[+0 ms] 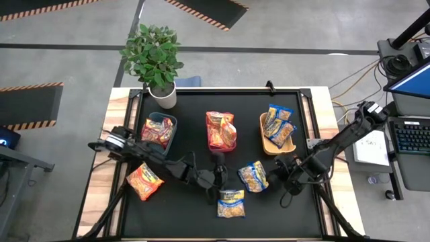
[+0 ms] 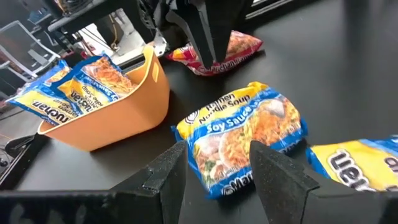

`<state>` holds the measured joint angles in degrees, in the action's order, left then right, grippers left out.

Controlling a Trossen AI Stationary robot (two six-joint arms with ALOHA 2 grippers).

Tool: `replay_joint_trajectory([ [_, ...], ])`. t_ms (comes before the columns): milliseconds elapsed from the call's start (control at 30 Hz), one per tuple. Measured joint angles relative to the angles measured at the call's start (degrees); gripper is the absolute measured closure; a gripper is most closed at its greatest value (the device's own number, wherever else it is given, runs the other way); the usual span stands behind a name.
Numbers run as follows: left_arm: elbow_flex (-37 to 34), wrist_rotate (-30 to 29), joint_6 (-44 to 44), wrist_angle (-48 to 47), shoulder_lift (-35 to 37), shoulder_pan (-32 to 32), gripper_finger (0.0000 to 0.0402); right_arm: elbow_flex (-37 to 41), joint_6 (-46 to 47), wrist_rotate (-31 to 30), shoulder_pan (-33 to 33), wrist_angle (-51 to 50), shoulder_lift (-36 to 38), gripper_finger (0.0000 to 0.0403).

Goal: Sort Maruchan noodles
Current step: Put the blue noodle pack into the yellow bin

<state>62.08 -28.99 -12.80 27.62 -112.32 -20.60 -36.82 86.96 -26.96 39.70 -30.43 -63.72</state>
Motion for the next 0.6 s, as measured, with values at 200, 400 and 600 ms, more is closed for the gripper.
replay_joint_trajectory([
  [200,0.00,0.02,0.42,3.42,-1.90,0.90,0.0245,0.00,4.67,0.43,0.00,-0.11,-1.56,0.0183],
  [400,0.00,0.08,2.75,4.19,-3.49,2.21,0.0245,0.04,7.41,0.44,0.00,-0.07,-5.35,0.0112],
  [600,0.25,1.52,3.31,9.82,-7.08,2.86,0.0245,0.04,9.24,0.42,0.00,0.02,-7.55,0.0072],
])
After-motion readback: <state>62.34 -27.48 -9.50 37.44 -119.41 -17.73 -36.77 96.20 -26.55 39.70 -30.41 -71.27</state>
